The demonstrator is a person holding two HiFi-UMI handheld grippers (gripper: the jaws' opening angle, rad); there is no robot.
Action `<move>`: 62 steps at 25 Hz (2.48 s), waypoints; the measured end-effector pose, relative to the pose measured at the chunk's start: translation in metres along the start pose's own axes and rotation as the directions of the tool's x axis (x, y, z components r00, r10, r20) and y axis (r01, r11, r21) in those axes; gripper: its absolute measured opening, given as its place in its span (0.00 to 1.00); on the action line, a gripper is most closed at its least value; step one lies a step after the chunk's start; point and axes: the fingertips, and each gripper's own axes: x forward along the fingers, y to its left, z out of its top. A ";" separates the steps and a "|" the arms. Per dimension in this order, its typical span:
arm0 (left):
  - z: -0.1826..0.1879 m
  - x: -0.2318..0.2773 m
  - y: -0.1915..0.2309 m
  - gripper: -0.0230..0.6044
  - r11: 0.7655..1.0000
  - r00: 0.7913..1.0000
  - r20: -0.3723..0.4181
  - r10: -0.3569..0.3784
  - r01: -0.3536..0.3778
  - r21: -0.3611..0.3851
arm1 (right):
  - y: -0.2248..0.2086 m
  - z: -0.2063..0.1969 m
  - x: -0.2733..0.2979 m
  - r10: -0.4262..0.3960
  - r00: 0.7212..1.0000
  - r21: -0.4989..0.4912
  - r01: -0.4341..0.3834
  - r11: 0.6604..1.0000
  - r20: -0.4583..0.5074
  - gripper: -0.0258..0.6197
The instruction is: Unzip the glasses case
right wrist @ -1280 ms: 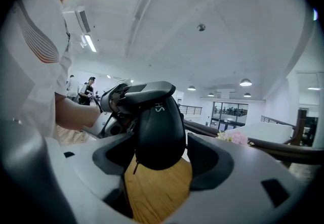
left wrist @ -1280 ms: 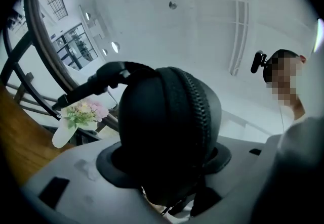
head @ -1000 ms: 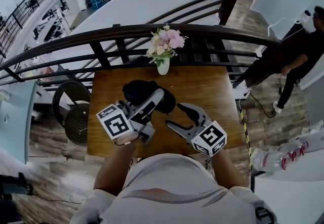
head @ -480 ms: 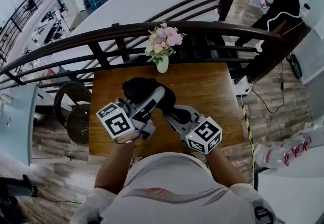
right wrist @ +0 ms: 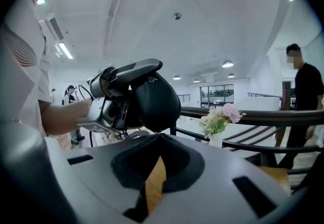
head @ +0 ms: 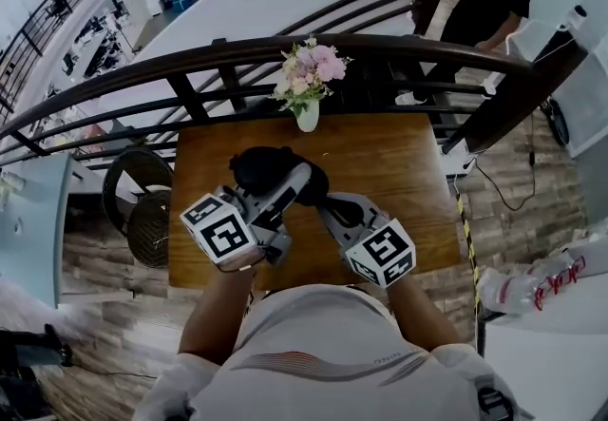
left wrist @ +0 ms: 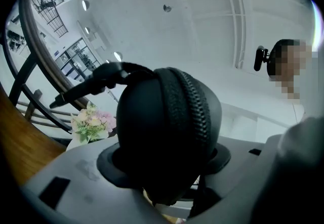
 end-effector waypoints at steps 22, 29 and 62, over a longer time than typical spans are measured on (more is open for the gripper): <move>-0.073 -0.010 -0.019 0.48 0.988 0.891 -0.435 -0.130 0.153 0.017 | -0.001 -0.022 -0.014 -0.109 0.984 -0.650 -0.008 0.760 -0.140 0.12; -0.094 -0.014 -0.023 0.48 0.982 0.817 -0.557 -0.150 0.187 0.010 | 0.003 -0.018 -0.013 -0.101 0.985 -0.717 -0.030 0.697 -0.140 0.12; -0.200 -0.060 0.013 0.45 0.915 0.370 -0.908 0.194 0.265 0.304 | 0.017 -0.003 -0.005 -0.106 0.972 -0.941 -0.170 0.294 -0.209 0.14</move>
